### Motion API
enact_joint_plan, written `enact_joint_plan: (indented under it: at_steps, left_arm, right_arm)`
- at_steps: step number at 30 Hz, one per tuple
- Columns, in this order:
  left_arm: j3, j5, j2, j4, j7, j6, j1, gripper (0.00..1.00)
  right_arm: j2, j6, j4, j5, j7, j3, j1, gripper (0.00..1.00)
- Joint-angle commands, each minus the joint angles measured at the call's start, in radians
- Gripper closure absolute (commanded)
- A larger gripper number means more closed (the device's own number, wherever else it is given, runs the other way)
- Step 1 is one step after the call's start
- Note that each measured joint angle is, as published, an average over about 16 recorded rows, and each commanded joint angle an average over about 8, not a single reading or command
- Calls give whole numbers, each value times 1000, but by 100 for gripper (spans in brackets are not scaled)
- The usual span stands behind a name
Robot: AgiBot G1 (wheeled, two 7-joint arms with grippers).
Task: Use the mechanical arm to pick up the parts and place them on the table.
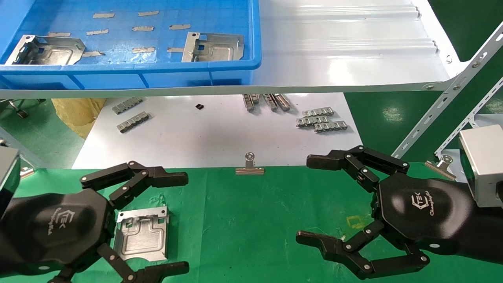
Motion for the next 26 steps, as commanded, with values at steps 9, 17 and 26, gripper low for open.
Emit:
enact_joint_plan:
  at_steps: [9, 17, 26]
  left_arm:
    - [5, 1, 2, 12, 6, 0, -5, 0]
    - [9, 2, 3, 18, 8, 1, -8, 0]
    - [10, 2, 3, 22, 10, 2, -9, 0]
  right_arm:
    - [0, 0, 0, 0, 0, 0, 0, 0]
    - [0, 0, 0, 0, 0, 0, 0, 0]
    - [0, 0, 0, 0, 0, 0, 0, 0]
